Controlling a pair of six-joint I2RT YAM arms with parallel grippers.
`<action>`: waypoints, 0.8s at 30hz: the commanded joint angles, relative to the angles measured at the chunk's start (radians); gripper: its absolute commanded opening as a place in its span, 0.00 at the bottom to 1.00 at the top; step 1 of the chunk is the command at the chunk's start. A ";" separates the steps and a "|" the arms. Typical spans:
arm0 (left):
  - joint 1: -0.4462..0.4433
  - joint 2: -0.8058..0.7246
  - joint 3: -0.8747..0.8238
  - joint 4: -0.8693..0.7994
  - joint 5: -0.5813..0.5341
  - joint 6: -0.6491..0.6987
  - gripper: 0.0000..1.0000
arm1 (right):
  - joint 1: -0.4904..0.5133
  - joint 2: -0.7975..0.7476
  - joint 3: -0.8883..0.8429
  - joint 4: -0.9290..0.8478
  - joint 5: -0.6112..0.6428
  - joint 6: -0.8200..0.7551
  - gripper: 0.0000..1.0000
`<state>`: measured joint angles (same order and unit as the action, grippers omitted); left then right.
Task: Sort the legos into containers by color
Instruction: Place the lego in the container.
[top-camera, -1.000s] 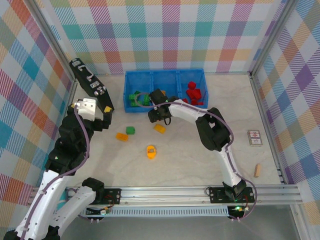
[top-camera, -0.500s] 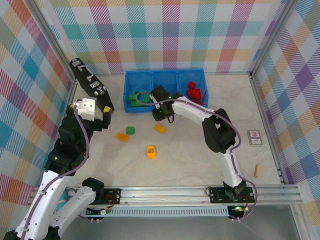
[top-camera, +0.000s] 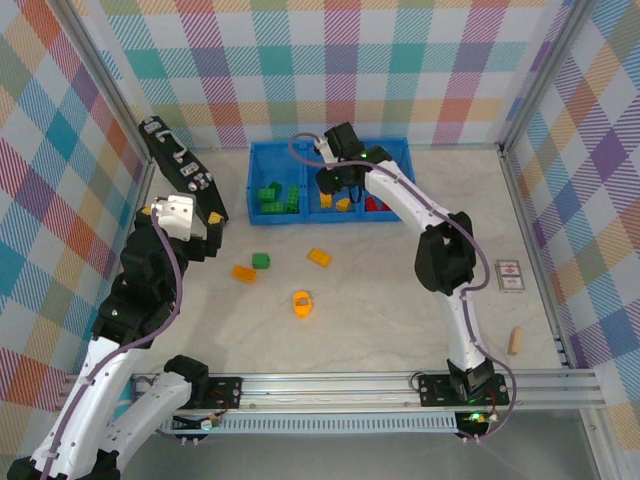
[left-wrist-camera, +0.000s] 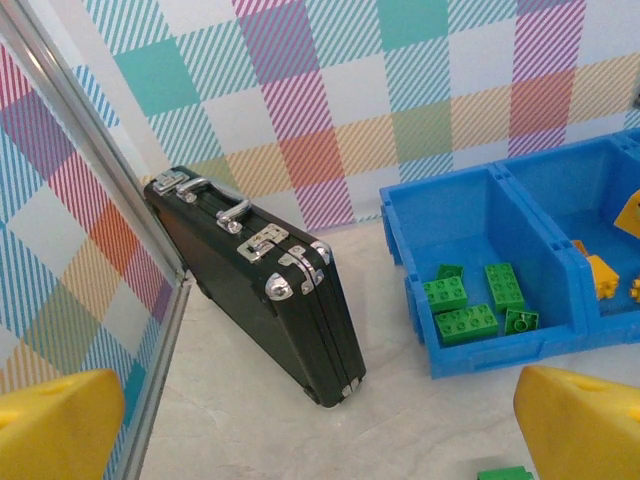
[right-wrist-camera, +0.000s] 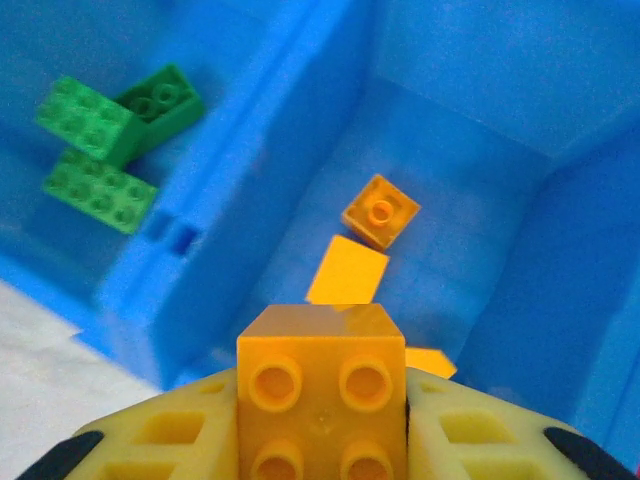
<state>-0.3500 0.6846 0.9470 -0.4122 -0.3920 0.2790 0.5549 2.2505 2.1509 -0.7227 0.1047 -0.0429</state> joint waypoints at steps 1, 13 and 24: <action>0.013 0.005 0.021 0.019 -0.024 0.015 1.00 | -0.017 0.075 0.072 -0.038 0.001 -0.046 0.38; 0.013 0.050 0.036 0.019 0.012 0.001 1.00 | -0.033 0.196 0.157 -0.027 -0.016 -0.104 0.43; 0.013 0.025 0.032 0.017 0.020 -0.008 1.00 | -0.008 -0.046 -0.067 0.026 -0.160 -0.223 0.63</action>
<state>-0.3500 0.7353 0.9470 -0.4122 -0.3828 0.2806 0.5327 2.3505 2.1471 -0.7109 0.0319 -0.1894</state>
